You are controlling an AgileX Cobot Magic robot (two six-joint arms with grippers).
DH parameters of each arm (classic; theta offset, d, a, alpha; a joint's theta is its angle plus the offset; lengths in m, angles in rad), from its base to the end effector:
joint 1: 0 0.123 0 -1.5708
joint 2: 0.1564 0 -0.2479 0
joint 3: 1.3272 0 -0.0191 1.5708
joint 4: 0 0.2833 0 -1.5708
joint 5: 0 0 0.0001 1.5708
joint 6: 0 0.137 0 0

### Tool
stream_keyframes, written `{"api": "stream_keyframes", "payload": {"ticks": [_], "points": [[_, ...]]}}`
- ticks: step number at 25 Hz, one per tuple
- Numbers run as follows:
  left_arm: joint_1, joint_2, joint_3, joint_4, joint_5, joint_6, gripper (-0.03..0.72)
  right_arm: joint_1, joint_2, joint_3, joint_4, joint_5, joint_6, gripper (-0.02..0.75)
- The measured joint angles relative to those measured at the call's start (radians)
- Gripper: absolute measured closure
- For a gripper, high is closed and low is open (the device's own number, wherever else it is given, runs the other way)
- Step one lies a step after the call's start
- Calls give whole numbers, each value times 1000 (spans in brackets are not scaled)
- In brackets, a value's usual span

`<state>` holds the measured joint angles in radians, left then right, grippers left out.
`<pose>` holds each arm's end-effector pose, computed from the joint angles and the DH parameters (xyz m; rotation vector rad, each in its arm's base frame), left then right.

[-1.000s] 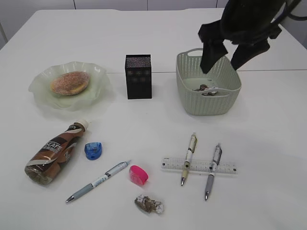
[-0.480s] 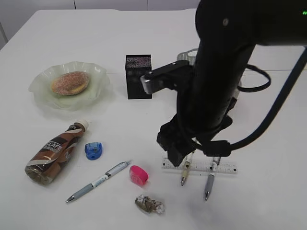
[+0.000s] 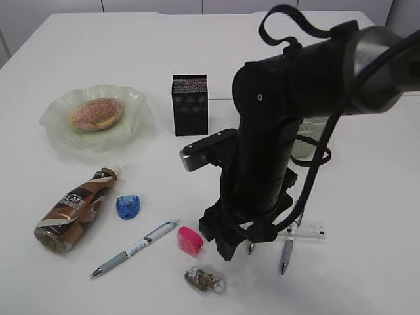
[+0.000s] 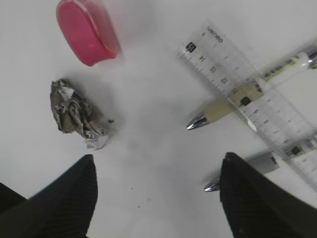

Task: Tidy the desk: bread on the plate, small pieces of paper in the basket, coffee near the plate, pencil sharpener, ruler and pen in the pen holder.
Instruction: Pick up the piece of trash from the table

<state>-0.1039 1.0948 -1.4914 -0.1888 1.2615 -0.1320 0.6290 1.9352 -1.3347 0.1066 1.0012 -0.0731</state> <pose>0.2565 -0.0514 0.4129 -0.0120 2.3552 -0.3552 0.3061 0.2379 0.0793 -0.9883 2.9472 0.1607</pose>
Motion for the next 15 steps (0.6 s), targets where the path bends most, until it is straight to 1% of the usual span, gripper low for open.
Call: {"api": "stream_keyframes", "payload": {"ticks": [8,10,15], "points": [[0,0,0,0,0,0,209,111,10,0,4,-5,-3,173],[0,0,0,0,0,0,209,125,18,0,4,-21,-5,173],[0,0,0,0,0,0,209,129,52,0,4,-46,-5,174]]}}
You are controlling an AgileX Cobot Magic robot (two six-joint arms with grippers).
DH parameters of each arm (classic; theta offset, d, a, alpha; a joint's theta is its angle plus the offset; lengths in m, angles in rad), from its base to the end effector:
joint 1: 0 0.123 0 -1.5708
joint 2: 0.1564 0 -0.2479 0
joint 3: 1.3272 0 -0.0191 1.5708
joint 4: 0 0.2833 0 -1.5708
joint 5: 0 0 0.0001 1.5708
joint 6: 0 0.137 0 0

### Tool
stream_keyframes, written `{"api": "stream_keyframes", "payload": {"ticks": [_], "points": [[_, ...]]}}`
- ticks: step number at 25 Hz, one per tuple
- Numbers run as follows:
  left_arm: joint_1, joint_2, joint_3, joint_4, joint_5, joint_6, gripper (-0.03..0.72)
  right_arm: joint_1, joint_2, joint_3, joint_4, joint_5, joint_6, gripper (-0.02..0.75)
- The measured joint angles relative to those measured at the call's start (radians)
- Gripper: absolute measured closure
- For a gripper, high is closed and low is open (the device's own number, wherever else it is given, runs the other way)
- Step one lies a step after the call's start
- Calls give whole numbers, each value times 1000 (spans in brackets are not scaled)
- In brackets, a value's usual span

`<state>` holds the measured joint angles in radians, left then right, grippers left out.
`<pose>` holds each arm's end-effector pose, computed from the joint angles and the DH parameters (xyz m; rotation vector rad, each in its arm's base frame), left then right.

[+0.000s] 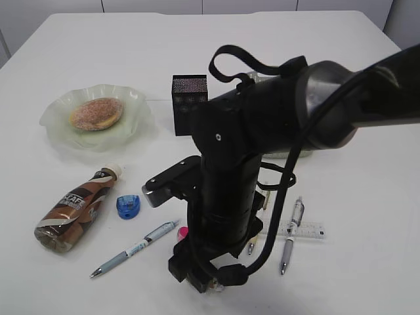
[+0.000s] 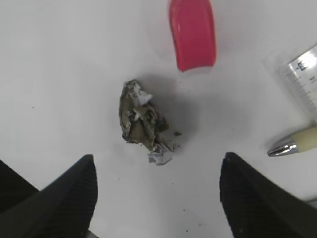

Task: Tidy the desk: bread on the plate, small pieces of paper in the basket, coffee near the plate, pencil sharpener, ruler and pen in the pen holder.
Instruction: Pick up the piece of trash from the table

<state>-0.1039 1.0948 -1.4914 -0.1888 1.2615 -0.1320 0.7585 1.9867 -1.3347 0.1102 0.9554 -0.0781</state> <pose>0.2565 -0.0514 0.4129 -0.0120 2.3552 -0.3552 0.2753 0.2779 0.0596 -1.1794 2.8889 0.1611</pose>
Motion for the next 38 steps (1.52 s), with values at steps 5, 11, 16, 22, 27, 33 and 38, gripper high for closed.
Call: {"api": "stream_keyframes", "payload": {"ticks": [5,11,16,22,27,33,38], "points": [[0,0,0,0,0,0,209,0,36,0,0,-32,-11,174],[0,0,0,0,0,0,210,0,41,0,0,-67,-21,173],[0,0,0,0,0,0,210,0,50,0,4,-88,-26,173],[0,0,0,0,0,0,210,0,50,0,8,-96,-26,174],[0,0,0,0,0,0,210,0,50,0,16,-98,-28,173],[0,0,0,0,0,0,210,0,52,0,16,-106,-29,173],[0,0,0,0,0,0,210,0,84,0,18,-97,-29,174]]}}
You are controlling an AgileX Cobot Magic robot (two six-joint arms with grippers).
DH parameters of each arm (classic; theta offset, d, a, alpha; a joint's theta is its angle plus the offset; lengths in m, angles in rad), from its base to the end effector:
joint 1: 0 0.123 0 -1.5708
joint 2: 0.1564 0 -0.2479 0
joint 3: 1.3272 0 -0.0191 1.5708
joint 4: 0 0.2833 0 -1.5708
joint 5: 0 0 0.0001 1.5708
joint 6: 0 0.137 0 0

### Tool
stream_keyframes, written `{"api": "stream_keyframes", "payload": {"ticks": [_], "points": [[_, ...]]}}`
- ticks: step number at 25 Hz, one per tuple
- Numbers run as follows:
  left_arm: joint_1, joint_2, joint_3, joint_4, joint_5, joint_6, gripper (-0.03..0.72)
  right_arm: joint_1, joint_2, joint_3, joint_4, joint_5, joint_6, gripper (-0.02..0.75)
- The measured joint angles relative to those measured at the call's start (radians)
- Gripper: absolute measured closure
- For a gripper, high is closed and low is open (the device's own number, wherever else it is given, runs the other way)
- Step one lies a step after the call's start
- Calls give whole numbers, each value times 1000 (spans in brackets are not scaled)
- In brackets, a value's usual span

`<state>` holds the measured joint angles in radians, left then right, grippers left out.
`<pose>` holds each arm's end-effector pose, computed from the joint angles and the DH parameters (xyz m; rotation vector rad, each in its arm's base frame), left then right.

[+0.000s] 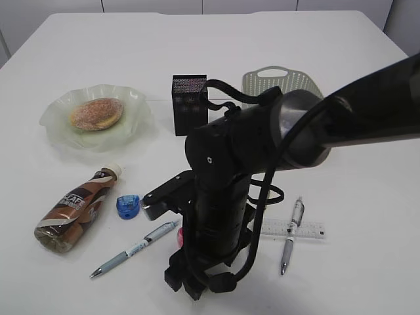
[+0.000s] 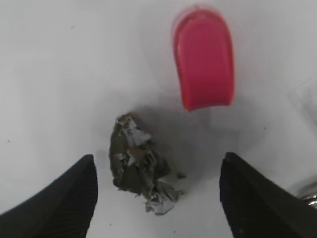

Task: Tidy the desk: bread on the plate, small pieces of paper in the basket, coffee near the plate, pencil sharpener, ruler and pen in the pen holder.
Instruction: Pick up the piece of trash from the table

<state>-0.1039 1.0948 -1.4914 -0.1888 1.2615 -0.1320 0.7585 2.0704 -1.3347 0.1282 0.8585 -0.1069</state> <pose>0.2565 -0.0514 0.4129 -0.0120 2.3552 -0.3552 0.2795 0.2832 0.0275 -1.1883 2.8719 0.1786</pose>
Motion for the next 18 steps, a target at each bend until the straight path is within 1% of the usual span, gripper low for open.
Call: {"api": "stream_keyframes", "payload": {"ticks": [18], "points": [[0,0,0,0,0,-2,211,0,11,0,32,10,-2,174]]}}
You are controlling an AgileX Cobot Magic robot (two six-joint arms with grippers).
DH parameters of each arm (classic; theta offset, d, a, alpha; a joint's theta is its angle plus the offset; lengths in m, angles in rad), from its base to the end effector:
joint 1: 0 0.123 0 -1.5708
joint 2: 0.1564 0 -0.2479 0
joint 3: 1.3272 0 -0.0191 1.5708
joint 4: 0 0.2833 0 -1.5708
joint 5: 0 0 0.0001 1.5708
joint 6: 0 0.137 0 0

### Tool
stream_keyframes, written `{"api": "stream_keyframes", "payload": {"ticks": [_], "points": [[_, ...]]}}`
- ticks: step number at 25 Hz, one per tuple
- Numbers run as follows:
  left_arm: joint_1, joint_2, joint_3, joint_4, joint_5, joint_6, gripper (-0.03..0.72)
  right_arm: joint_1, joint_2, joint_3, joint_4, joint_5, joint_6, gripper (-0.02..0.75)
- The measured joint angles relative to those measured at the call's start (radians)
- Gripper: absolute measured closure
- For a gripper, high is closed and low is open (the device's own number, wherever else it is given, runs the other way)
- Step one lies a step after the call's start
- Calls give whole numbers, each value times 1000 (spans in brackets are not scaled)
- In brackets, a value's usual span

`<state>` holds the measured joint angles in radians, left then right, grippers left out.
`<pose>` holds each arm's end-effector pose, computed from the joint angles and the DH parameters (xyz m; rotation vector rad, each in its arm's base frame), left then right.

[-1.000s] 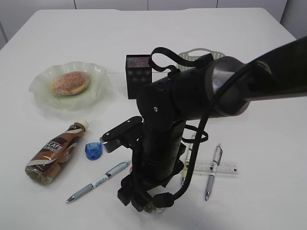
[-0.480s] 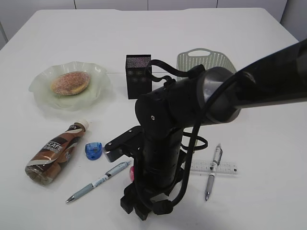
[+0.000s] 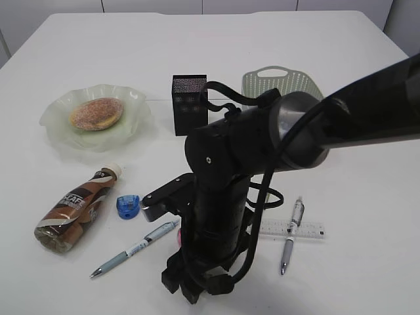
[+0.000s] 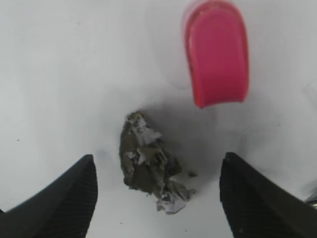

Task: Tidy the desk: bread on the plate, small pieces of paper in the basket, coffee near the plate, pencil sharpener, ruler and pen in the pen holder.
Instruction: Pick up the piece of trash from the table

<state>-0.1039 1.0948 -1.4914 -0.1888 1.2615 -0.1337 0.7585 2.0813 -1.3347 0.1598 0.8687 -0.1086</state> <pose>0.2565 -0.0514 0.4129 -0.0140 2.3553 -0.3560 0.2756 0.2841 0.0235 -1.1718 2.9068 0.2059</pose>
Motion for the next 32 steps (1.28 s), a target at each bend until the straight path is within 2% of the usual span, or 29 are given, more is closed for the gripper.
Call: {"api": "stream_keyframes", "payload": {"ticks": [18,26,32], "points": [[0,0,0,0,0,0,213,0,0,0,14,2,-2,176],[0,0,0,0,0,0,212,0,0,0,14,2,-2,314],[0,0,0,0,0,0,213,0,18,0,14,8,-2,332]]}}
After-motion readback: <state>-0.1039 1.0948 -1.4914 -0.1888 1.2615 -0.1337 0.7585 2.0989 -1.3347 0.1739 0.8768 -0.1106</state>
